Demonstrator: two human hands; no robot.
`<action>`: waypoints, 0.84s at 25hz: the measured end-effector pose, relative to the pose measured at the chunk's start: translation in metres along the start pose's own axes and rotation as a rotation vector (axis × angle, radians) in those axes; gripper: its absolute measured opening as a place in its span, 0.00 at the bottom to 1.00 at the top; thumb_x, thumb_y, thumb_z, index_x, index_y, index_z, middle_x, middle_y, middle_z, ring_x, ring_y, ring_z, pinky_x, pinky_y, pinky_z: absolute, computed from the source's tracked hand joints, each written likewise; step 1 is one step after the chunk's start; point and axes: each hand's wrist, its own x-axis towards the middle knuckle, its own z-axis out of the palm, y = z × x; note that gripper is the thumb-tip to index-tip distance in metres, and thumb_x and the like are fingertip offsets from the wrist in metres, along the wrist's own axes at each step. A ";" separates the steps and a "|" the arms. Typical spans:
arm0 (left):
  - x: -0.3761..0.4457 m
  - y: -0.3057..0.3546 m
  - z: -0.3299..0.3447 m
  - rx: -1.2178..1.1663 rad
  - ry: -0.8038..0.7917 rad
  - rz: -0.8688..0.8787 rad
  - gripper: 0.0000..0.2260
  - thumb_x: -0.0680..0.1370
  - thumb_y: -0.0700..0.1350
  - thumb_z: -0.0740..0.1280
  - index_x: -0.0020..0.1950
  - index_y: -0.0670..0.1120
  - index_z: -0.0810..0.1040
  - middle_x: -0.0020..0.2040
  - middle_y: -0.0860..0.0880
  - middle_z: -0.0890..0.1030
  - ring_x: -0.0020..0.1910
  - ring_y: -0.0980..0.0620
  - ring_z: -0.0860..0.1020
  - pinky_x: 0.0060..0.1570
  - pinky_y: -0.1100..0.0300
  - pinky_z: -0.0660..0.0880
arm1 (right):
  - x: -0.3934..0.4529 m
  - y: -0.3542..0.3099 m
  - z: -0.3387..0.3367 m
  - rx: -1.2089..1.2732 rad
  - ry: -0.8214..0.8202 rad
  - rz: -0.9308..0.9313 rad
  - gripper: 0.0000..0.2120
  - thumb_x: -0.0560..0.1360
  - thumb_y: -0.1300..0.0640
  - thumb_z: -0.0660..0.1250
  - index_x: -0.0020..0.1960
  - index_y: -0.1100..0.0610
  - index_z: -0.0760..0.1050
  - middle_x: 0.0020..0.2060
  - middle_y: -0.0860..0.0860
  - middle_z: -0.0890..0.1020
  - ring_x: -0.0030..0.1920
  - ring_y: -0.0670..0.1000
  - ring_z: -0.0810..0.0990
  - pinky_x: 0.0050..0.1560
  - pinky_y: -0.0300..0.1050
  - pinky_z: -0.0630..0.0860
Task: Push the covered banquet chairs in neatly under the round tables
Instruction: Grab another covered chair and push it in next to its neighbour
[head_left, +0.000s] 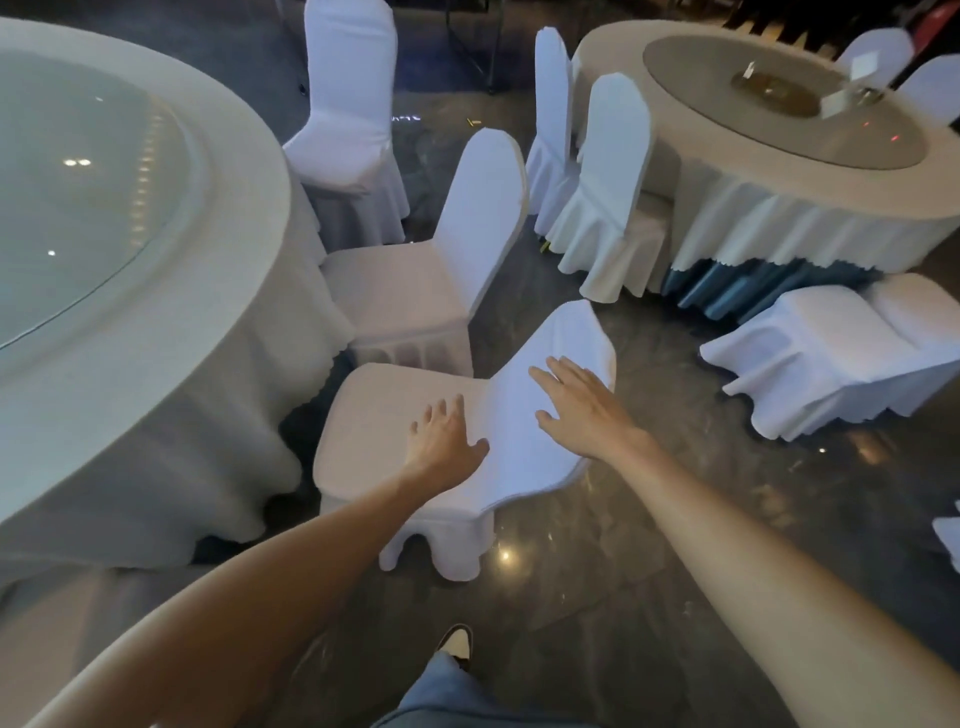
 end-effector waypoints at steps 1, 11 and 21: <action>0.013 0.016 0.002 -0.001 0.001 0.000 0.33 0.79 0.59 0.62 0.79 0.48 0.54 0.77 0.46 0.63 0.74 0.42 0.62 0.72 0.42 0.59 | 0.012 0.020 -0.003 -0.006 -0.003 -0.008 0.29 0.81 0.49 0.59 0.79 0.51 0.54 0.79 0.54 0.54 0.78 0.55 0.50 0.76 0.54 0.50; 0.105 0.153 0.058 -0.283 -0.307 -0.169 0.39 0.74 0.66 0.67 0.78 0.51 0.59 0.76 0.50 0.65 0.73 0.46 0.66 0.69 0.50 0.63 | 0.139 0.203 0.007 -0.083 -0.296 -0.413 0.29 0.75 0.42 0.58 0.75 0.46 0.64 0.78 0.50 0.59 0.78 0.50 0.46 0.76 0.59 0.45; 0.108 0.223 0.138 -0.334 0.042 -0.570 0.24 0.69 0.56 0.63 0.64 0.55 0.67 0.56 0.49 0.77 0.53 0.45 0.78 0.54 0.48 0.76 | 0.203 0.227 0.028 -0.366 -0.277 -1.016 0.25 0.69 0.61 0.68 0.66 0.54 0.71 0.61 0.55 0.75 0.69 0.59 0.67 0.72 0.67 0.51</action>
